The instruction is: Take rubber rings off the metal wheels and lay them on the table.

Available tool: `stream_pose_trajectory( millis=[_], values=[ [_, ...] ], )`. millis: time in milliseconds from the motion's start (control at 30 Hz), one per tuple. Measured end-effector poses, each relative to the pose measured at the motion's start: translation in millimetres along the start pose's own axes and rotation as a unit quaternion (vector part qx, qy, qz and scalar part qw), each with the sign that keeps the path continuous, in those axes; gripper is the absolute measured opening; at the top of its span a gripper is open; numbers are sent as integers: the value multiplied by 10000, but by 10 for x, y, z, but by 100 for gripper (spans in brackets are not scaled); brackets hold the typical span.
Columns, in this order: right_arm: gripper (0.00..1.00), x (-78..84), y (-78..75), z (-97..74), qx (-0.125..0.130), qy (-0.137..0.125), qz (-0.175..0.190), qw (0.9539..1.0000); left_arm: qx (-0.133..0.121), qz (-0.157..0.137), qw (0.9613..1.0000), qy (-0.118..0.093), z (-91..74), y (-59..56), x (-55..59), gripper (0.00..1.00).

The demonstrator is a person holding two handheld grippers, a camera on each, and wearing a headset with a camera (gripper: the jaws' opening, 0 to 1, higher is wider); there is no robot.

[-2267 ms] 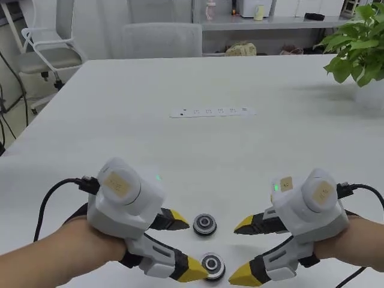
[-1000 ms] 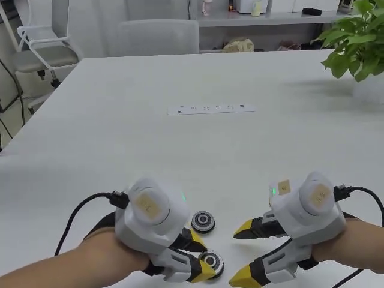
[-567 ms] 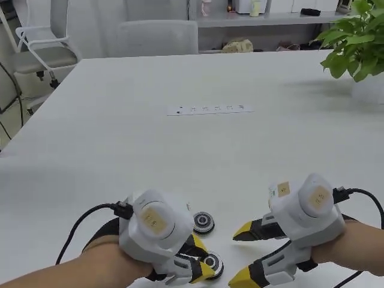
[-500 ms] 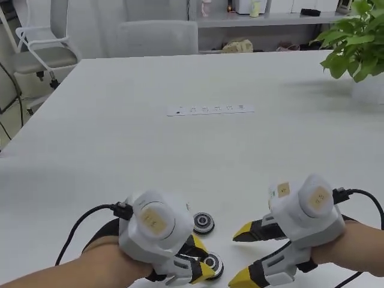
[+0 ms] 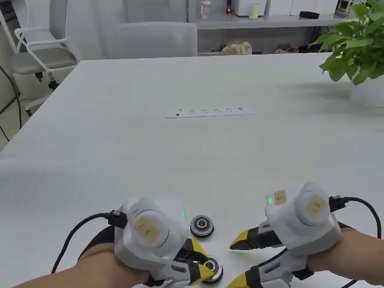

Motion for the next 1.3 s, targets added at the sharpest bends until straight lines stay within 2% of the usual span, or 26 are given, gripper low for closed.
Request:
stream_pose_trajectory(
  millis=[200, 300, 367, 467, 667, 833, 1300],
  values=[
    [40, -26, 41, 47, -41, -13, -75, 10000, -28, -8, 10000, -12, 1, -5, -4, 7],
    [37, -48, 4, 66, 132, -30, -222, 9997, -29, -15, 10000, -26, 6, -4, -1, 7],
    [35, -64, -5, 72, 148, -83, -183, 9997, -28, -18, 10000, -36, 7, -4, -1, 7],
    [32, -83, 12, 96, 61, -199, -39, 9998, -25, -17, 10000, -47, 10, -5, 4, 7],
    [30, -38, 39, 146, -36, -76, -57, 9999, -13, -18, 10000, -72, 9, -5, 6, 7],
    [28, -57, 9, 138, -14, -219, 111, 9997, -11, -5, 10000, -79, 11, -5, 4, 7],
    [19, -40, 27, 137, -72, -234, 49, 9997, -16, -4, 9999, -103, 14, -5, -1, 7]
  ],
)
Point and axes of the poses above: the centre of the closed fingertips' face, and the gripper's own axes: z roughly forward along the fingers, y roughly to its left, x roughly out of its underside, the point moved 7 cm from there along -z, roughly backward along the fingers, and after that the axes turned 6 degrees about -z, right-handed, at the moved point
